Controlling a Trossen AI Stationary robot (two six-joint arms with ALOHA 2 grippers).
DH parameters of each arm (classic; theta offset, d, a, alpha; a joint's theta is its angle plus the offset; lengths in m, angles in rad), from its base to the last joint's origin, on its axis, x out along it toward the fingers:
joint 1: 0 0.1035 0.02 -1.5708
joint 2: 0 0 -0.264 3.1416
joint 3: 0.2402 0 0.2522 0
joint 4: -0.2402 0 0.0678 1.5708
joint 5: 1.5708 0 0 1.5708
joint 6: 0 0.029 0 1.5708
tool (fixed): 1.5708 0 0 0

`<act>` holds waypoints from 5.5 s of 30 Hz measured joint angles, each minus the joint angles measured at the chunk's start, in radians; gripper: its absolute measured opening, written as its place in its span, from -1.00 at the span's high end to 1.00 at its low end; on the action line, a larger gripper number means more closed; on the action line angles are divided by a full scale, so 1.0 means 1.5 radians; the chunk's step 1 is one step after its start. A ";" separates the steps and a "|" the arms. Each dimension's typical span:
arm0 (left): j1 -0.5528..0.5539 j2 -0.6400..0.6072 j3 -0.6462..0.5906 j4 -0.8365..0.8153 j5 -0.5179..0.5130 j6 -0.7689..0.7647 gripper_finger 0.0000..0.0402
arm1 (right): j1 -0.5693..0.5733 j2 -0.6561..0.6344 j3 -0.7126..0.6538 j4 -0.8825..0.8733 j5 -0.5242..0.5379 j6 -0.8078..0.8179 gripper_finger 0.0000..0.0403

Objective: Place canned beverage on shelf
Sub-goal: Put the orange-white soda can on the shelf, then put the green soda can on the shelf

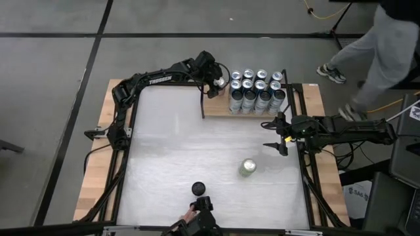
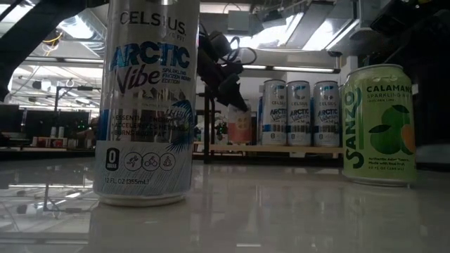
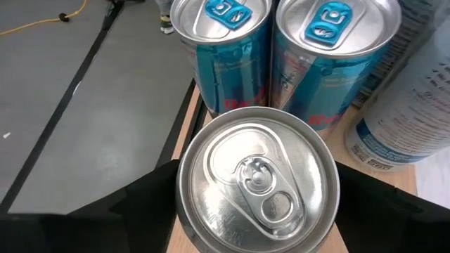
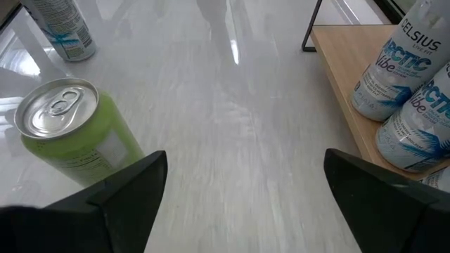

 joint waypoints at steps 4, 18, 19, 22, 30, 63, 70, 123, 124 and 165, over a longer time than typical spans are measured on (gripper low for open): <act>-0.001 0.000 0.000 0.002 -0.025 0.000 -0.58 | 0.000 0.000 0.000 0.000 0.000 0.000 -0.85; -0.001 0.000 0.000 0.006 -0.028 0.000 -0.58 | 0.000 0.000 0.000 0.000 0.000 0.000 -0.85; -0.001 0.000 0.000 0.006 -0.028 0.000 -0.58 | 0.000 0.000 0.000 0.000 0.000 0.000 -0.85; -0.001 0.000 0.000 0.005 -0.028 0.000 -0.58 | 0.000 0.000 0.000 0.000 0.000 0.000 -0.85; -0.001 0.000 0.000 0.005 -0.028 0.001 -0.58 | 0.000 0.000 0.000 0.000 0.000 0.000 -0.85; -0.007 -0.002 -0.044 0.079 -0.081 -0.001 -0.93 | 0.000 0.000 0.000 0.000 0.000 0.000 -0.85; -0.008 -0.005 -0.039 0.080 -0.119 0.000 -0.93 | 0.000 0.000 0.000 0.000 0.000 0.000 -0.85; -0.516 -0.519 -0.407 -0.130 -0.497 -0.447 -0.93 | 0.003 0.129 0.157 0.253 -0.210 0.322 -0.85; -0.530 -0.531 -0.426 -0.117 -0.507 -0.460 -0.93 | 0.009 0.144 0.172 0.248 -0.213 0.321 -0.85; -0.617 -0.556 -0.530 -0.018 -0.571 -0.476 -0.93 | 0.297 0.694 0.629 -0.444 0.017 0.798 -0.85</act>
